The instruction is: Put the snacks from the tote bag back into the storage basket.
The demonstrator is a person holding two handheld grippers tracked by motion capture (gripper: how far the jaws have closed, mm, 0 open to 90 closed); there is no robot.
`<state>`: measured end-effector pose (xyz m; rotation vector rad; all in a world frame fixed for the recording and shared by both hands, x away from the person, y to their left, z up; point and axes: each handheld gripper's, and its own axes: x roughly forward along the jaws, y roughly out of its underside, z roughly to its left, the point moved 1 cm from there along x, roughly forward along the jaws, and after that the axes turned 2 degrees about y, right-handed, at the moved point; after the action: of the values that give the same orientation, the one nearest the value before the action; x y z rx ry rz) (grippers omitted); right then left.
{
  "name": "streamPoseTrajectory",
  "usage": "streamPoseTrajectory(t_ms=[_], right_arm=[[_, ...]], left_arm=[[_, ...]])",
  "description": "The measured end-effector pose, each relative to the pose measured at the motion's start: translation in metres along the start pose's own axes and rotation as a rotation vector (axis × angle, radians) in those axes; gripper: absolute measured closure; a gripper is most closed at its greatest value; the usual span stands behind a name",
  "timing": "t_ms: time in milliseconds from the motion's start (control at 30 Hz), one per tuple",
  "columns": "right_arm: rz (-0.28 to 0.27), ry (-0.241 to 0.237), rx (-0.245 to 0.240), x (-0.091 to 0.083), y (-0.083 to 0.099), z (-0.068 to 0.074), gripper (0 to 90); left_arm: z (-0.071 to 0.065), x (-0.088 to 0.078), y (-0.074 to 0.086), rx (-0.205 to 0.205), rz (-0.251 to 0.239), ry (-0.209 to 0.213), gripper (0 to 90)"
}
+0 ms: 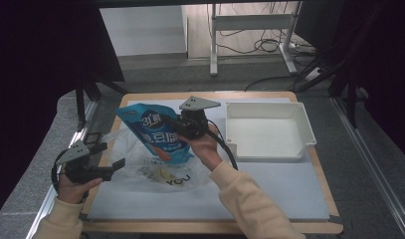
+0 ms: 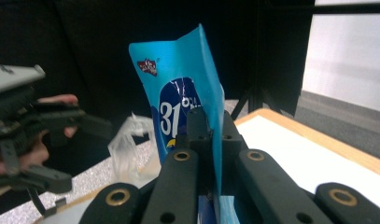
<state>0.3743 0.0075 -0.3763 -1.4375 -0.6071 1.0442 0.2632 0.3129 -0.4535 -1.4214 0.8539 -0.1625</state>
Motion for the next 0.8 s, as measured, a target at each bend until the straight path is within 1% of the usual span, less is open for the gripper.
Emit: streamPoseTrajectory(t_ms=[33,200,500,600,800], right_arm=[[-0.006,0.002,-0.005,-0.001,-0.003,0.001,88.0],[-0.057,-0.017,-0.005,-0.009,-0.016,0.007,88.0],[-0.127,-0.056,0.002,-0.038,-0.046,0.007,88.1],[-0.153,-0.047,-0.005,-0.049,-0.054,0.006,88.1],[-0.194,-0.036,0.002,-0.068,-0.066,-0.001,88.1]], left_arm=[[0.0,0.0,0.0,-0.001,0.001,0.0,8.5],[0.0,-0.002,-0.001,-0.002,-0.004,0.002,8.5],[0.0,0.001,0.001,-0.005,0.005,0.001,8.5],[0.0,0.001,0.0,-0.002,0.005,-0.001,8.5],[0.001,0.001,0.001,-0.007,0.005,-0.002,8.5]])
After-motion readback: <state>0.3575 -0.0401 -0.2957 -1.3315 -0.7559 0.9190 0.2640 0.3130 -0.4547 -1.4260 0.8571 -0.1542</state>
